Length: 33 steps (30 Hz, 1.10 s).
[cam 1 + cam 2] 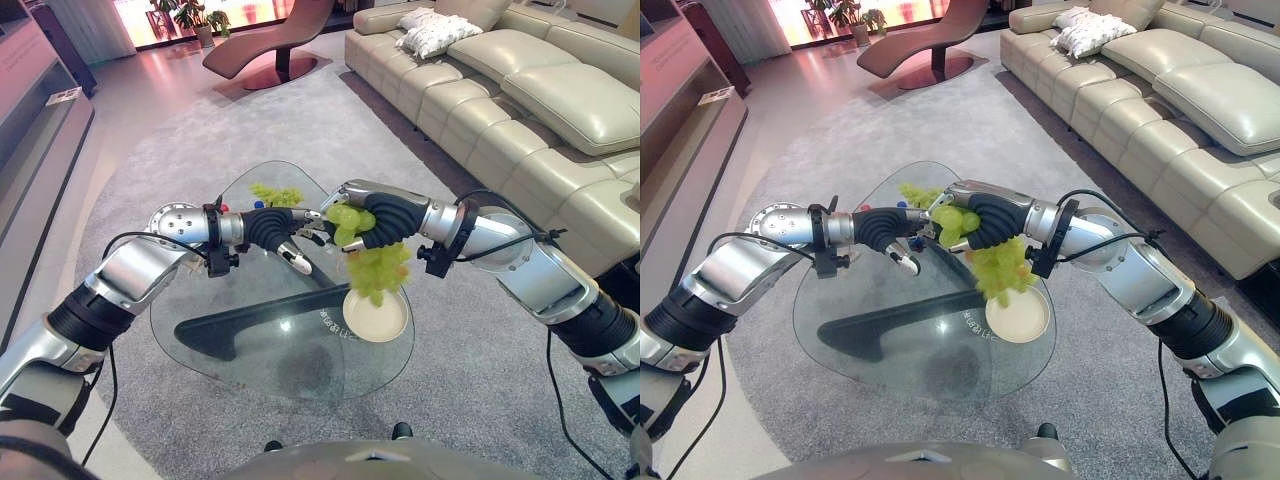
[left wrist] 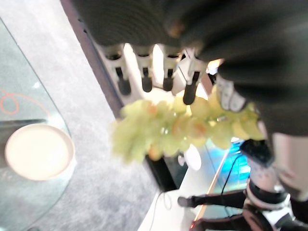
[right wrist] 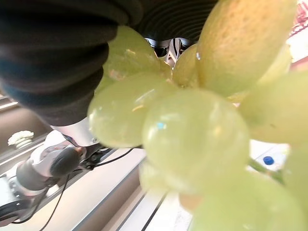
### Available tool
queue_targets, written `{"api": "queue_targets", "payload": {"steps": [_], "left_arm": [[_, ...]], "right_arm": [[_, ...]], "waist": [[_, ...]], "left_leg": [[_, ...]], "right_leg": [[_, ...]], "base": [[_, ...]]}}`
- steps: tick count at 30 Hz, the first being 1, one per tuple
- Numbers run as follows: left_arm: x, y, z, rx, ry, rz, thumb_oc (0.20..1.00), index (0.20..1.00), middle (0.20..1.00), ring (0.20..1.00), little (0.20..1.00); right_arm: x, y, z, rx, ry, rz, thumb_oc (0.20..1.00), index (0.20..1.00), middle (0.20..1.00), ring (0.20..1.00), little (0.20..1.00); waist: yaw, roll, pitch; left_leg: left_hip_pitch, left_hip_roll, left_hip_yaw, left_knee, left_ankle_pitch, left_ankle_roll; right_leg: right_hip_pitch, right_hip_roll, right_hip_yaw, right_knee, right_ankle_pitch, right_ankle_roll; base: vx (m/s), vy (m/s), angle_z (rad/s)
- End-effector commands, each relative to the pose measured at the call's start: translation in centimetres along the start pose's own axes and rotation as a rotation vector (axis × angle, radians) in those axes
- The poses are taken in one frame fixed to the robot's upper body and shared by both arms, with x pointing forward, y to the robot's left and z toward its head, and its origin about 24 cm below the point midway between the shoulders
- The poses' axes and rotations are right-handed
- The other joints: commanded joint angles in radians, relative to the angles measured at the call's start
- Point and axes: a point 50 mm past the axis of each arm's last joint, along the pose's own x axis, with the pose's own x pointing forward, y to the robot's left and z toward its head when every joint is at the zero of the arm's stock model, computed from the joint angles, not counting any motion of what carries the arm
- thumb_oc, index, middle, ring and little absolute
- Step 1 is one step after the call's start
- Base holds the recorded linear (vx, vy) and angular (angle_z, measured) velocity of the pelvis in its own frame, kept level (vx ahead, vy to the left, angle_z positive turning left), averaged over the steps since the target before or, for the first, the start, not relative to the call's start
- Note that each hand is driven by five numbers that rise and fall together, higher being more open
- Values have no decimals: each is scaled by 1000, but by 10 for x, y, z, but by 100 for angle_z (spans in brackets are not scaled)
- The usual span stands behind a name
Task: Pick up fruits into the plate
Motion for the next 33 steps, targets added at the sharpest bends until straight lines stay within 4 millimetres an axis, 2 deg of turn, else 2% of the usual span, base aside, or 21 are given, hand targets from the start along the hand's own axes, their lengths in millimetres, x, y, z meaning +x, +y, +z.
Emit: {"api": "queue_targets", "payload": {"steps": [1, 3, 7, 9, 12, 14, 15, 17, 18, 19, 20, 22, 23, 25, 27, 28, 30, 33], "left_arm": [[-25, 29, 16, 122, 66, 92, 1000, 1000, 1000, 1000, 1000], [-29, 32, 11, 115, 89, 125, 1000, 1000, 1000, 1000, 1000], [-47, 31, -19, 86, 188, 268, 1000, 1000, 1000, 1000, 1000], [-57, 23, -42, 24, 252, 330, 1000, 1000, 1000, 1000, 1000], [-65, 0, -82, -105, 296, 446, 1000, 1000, 1000, 1000, 1000], [-63, -17, -105, -200, 305, 529, 1000, 1000, 1000, 1000, 1000], [-64, -38, -130, -317, 313, 625, 1000, 1000, 1000, 1000, 1000], [-63, -62, -157, -467, 346, 747, 1000, 1000, 1000, 1000, 1000], [-57, -89, -181, -561, 411, 825, 1000, 1000, 1000, 1000, 1000], [-55, -105, -195, -606, 467, 892, 1000, 1000, 1000, 1000, 1000], [-53, -112, -200, -618, 499, 915, 1000, 1000, 1000, 1000, 1000], [-61, -153, -230, -724, 703, 1059, 1000, 1000, 1000, 1000, 1000], [-65, -164, -237, -752, 775, 1085, 1000, 1000, 1000, 1000, 1000], [-68, -174, -241, -765, 821, 1103, 1000, 1000, 1000, 1000, 1000], [-87, -202, -251, -787, 1023, 1240, 1000, 1000, 1000, 1000, 1000], [-93, -211, -253, -778, 1081, 1231, 1000, 1000, 1000, 1000, 1000], [-98, -222, -254, -728, 1166, 1191, 1000, 1000, 1000, 1000, 1000], [-105, -225, -254, -707, 1211, 1204, 1000, 1000, 1000, 1000, 1000]], "right_arm": [[-5, -21, 15, -61, -64, -99, 200, 200, 200, 200, 200], [-7, -23, 13, -61, -49, -105, 200, 200, 200, 200, 200], [-21, -21, 0, -36, 10, -138, 200, 200, 200, 200, 200], [-33, -19, -9, -20, 59, -171, 200, 200, 200, 200, 200], [-50, -10, -24, 2, 129, -216, 200, 200, 200, 200, 200], [-57, -2, -34, 11, 176, -243, 200, 200, 200, 200, 200], [-67, 5, -44, 23, 227, -272, 200, 200, 200, 200, 200], [-76, 15, -57, 41, 289, -301, 200, 200, 200, 200, 200], [-82, 21, -68, 56, 333, -325, 200, 200, 200, 200, 200], [-84, 23, -73, 62, 361, -341, 200, 200, 200, 200, 200], [-85, 24, -76, 68, 376, -349, 200, 200, 200, 200, 200], [-88, 29, -94, 91, 458, -391, 200, 200, 200, 200, 200], [-87, 32, -98, 92, 476, -400, 200, 200, 200, 200, 200], [-85, 34, -101, 87, 483, -406, 200, 200, 200, 200, 200], [-83, 41, -113, 92, 537, -452, 200, 200, 200, 200, 200], [-84, 44, -118, 94, 561, -471, 200, 200, 200, 200, 200], [-87, 44, -125, 95, 599, -512, 200, 200, 200, 200, 200], [-90, 42, -132, 71, 638, -538, 200, 200, 200, 200, 200]], "waist": [[5, -41, -9], [6, -40, -8], [11, -39, -4], [14, -40, 2], [19, -44, 13], [22, -45, 20], [26, -48, 31], [31, -50, 39], [34, -56, 48], [37, -60, 53], [38, -62, 56], [55, -80, 82], [61, -87, 92], [66, -93, 100], [90, -118, 128], [101, -126, 138], [116, -137, 160], [128, -138, 191]], "left_leg": [[-4, -34, -16, 45, -112, 28], [-5, -33, -16, 46, -112, 28], [-6, -35, -22, 46, -113, 31], [-9, -35, -26, 47, -114, 33], [-16, -37, -34, 51, -116, 38], [-21, -39, -40, 52, -117, 41], [-28, -40, -45, 55, -119, 42], [-29, -41, -46, 54, -121, 43], [-35, -42, -48, 58, -124, 44], [-43, -42, -50, 61, -125, 43], [-47, -42, -51, 62, -126, 43], [-77, -41, -60, 68, -123, 39], [-84, -40, -63, 69, -122, 38], [-90, -40, -65, 69, -121, 37], [-108, -35, -71, 72, -118, 35], [-118, -34, -76, 74, -116, 34], [-137, -32, -85, 76, -112, 33], [-161, -37, -100, 79, -109, 36]], "right_leg": [[31, -41, -10, 65, -95, 37], [31, -42, -11, 65, -95, 37], [32, -40, -11, 63, -96, 37], [29, -39, -11, 64, -96, 37], [23, -38, -14, 68, -97, 34], [19, -37, -17, 70, -99, 32], [14, -37, -19, 72, -100, 28], [14, -36, -26, 72, -101, 26], [9, -35, -27, 73, -102, 23], [2, -35, -29, 75, -103, 22], [-2, -35, -31, 76, -104, 22], [-26, -34, -43, 84, -104, 19], [-31, -34, -48, 86, -104, 19], [-33, -33, -53, 85, -103, 19], [-40, -31, -67, 82, -102, 18], [-44, -29, -71, 81, -101, 17], [-54, -25, -79, 81, -97, 16], [-75, -23, -83, 89, -94, 14]], "base": [[0, 0, 0], [0, 0, 0], [0, 0, 0], [0, 0, 0], [0, 0, 0], [-17, -5, 0], [-36, -11, -2], [0, 0, 0], [-44, -26, 2], [-70, -32, 1], [-108, -49, 3], [-174, -101, 6], [-148, -108, 9], [-61, -84, 14], [-93, -168, 7], [-101, -167, 11], [-94, -125, 21], [-105, -42, 19]]}}
